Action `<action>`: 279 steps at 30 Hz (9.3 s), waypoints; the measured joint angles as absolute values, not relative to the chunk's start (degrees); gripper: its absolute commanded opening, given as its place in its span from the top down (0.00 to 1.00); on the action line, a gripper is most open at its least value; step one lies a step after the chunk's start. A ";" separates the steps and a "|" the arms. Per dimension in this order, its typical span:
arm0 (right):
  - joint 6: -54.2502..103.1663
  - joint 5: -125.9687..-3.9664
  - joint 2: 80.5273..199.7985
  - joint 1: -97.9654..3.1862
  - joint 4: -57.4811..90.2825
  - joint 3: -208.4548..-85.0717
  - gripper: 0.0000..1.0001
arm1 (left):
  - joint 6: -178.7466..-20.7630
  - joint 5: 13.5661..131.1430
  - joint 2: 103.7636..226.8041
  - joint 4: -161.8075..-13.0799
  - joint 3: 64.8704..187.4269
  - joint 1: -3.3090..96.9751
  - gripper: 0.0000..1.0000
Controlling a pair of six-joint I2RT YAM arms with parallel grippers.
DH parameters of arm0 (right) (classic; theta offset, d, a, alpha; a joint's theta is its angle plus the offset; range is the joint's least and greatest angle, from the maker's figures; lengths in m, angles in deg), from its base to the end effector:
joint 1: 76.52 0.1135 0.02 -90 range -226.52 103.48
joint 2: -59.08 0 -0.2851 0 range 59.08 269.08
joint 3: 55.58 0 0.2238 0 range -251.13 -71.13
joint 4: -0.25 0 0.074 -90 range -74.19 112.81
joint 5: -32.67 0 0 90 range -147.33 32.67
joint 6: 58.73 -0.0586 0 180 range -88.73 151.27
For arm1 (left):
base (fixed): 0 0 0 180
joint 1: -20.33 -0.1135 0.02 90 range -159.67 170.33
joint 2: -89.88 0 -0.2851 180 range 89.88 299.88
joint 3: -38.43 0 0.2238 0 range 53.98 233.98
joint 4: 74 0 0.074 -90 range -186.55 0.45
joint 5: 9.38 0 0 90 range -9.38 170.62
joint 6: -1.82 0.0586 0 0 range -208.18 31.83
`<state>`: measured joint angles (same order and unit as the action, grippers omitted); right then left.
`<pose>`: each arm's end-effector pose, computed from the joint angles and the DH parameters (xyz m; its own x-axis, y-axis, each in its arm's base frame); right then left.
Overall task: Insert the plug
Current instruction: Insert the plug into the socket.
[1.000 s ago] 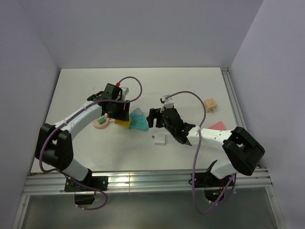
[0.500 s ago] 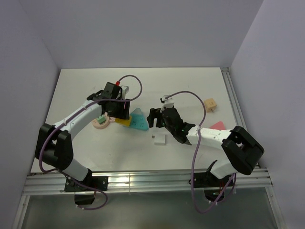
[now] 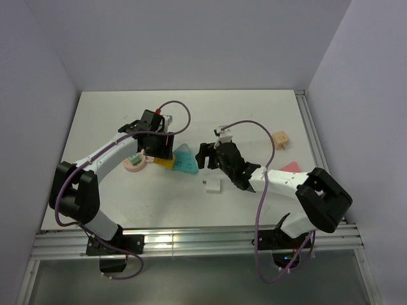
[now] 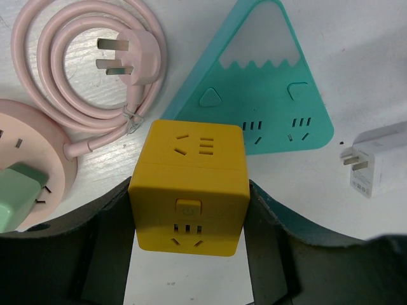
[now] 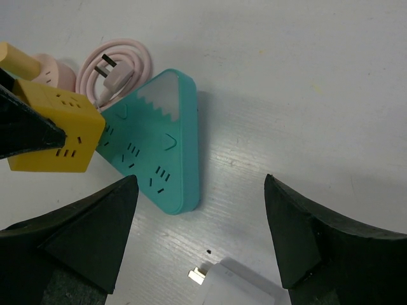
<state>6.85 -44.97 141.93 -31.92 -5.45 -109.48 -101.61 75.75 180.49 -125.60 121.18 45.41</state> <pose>0.2231 0.2024 0.2362 -0.4816 0.0923 -0.8715 -0.3808 0.8736 0.3029 0.2805 -0.1368 0.2540 -0.8659 0.1497 -0.4773 0.2676 0.9448 -0.1891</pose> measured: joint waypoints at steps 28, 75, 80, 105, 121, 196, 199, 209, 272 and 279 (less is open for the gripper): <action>6.63 -46.06 141.95 -32.59 -5.45 -109.48 0.14 | -102.46 80.43 181.25 -126.43 122.40 49.90 1.00; 5.95 -48.05 142.19 -33.80 -5.47 -109.48 0.14 | -101.37 80.47 181.62 -127.13 123.54 48.50 1.00; 5.71 -48.29 142.19 -33.82 -5.47 -109.48 0.14 | -101.37 80.47 181.78 -127.11 123.54 48.50 1.00; 5.54 -49.29 142.21 -34.19 -5.49 -109.48 0.14 | -100.86 81.83 182.45 -126.17 123.54 49.70 1.00; 5.54 -49.51 142.21 -34.41 -5.49 -109.48 0.15 | -99.92 82.05 182.47 -126.26 123.54 50.97 1.00; -11.25 -72.70 180.79 -45.45 3.42 -145.83 0.45 | -97.65 81.81 189.64 -130.54 132.04 51.71 1.00; -9.09 -74.32 180.71 -45.40 4.10 -145.80 0.43 | -97.19 81.70 189.49 -131.04 132.00 51.71 1.00; -3.97 -76.72 180.71 -45.16 6.96 -147.03 0.36 | -94.72 81.39 189.71 -133.45 132.63 51.75 1.00; -0.63 -77.99 180.68 -44.83 7.88 -147.64 0.34 | -90.31 80.28 194.98 -138.10 140.61 51.64 1.00; -0.65 -77.97 180.68 -44.83 7.88 -147.64 0.34 | -90.50 80.98 194.98 -138.12 140.61 51.71 1.00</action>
<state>-0.65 -77.97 180.68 -44.83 7.88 -147.64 -90.50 80.98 194.98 -138.12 140.61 51.71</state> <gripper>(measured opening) 0.657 0.636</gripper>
